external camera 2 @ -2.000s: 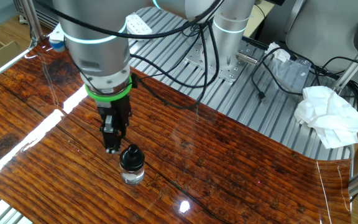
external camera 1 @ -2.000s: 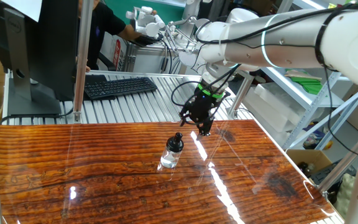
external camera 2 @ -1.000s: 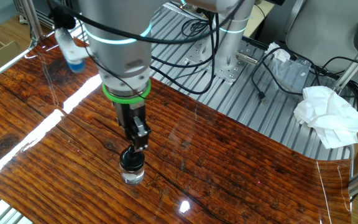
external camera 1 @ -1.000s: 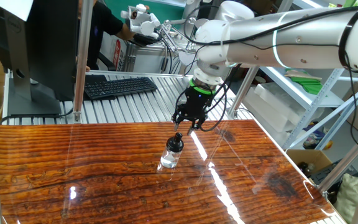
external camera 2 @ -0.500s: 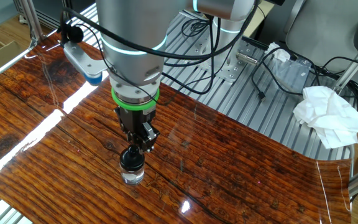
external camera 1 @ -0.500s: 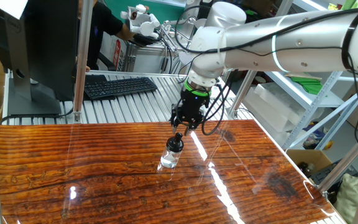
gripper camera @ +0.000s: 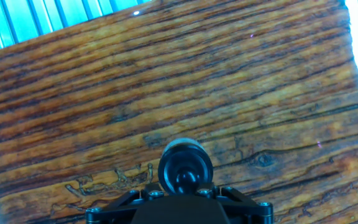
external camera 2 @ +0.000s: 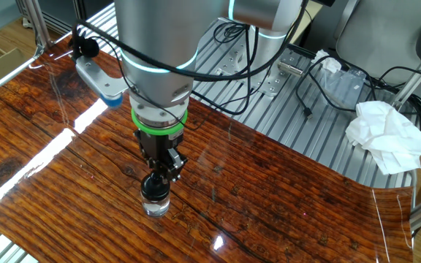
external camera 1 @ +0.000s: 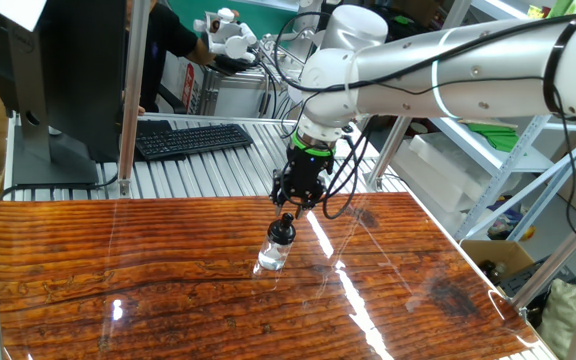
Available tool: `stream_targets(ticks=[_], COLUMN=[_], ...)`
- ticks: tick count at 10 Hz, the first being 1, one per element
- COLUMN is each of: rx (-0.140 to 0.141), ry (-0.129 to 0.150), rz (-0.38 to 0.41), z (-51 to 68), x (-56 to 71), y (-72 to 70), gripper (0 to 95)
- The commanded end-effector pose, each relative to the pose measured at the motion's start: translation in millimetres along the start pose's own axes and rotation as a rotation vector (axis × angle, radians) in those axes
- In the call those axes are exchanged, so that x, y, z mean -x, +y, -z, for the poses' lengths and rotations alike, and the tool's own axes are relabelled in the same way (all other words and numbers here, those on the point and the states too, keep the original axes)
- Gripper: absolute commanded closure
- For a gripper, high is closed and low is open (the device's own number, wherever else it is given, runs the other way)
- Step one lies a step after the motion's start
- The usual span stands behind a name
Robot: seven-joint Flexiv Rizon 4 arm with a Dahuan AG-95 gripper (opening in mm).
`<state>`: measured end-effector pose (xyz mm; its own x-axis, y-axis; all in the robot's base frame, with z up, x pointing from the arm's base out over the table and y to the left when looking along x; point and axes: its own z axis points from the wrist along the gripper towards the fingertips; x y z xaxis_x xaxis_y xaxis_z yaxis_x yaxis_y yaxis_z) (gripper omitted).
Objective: Screw the lid onto the jar
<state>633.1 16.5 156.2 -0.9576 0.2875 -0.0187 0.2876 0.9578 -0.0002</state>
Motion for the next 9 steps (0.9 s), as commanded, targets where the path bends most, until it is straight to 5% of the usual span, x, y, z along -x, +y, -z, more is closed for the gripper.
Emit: stream_targets(ticks=[1, 9], rx=[0.0, 0.013], ry=[0.001, 0.005], rz=[-0.001, -0.009], z=[-1.5, -10.5], x=[-0.2, 0.5], y=[-0.9, -0.9], gripper=[57.0, 57.0])
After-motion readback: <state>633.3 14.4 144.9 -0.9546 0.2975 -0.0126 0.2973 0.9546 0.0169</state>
